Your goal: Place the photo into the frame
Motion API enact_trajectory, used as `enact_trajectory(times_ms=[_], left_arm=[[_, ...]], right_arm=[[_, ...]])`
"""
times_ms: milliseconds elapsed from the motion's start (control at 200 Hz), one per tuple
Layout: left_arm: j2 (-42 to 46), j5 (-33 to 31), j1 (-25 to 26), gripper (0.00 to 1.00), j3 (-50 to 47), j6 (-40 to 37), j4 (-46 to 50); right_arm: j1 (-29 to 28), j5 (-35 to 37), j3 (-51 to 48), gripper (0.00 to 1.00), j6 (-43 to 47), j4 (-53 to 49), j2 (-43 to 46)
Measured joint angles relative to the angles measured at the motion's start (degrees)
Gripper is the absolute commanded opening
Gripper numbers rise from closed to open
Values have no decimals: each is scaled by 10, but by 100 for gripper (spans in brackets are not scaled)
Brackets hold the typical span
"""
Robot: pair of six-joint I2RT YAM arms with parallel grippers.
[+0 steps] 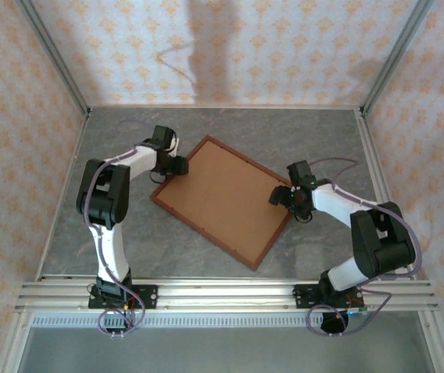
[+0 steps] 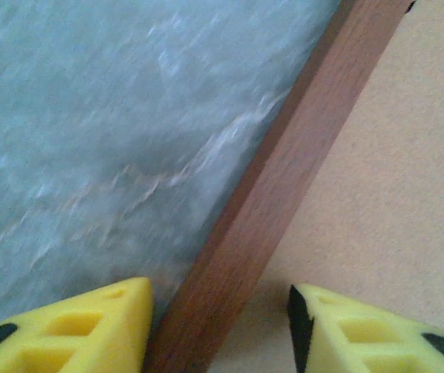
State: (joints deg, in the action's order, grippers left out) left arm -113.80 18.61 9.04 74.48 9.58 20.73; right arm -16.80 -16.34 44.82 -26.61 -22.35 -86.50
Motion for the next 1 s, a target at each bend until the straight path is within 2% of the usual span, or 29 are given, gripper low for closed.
enact_trajectory(times_ms=[175,360,541,696,811,1001], left_arm=[[85,-18,-2,29,-108,22,-2],[196,-44,-2,22,-235,51,-4],[288,-36,5,19,-333,85,-12],[319,-23,14,18,-366,101,-28],[323,-22,14,18,-372,103,-36],[323,-22,14,18,-372,104,-36]], right_arm=[[3,5,38,75,6,-20,-33],[9,3,112,71,33,-19,-101],[6,9,158,79,75,-47,-119],[3,63,169,83,109,-92,-98],[4,113,176,78,129,-131,-81],[5,168,216,62,155,-167,-98]])
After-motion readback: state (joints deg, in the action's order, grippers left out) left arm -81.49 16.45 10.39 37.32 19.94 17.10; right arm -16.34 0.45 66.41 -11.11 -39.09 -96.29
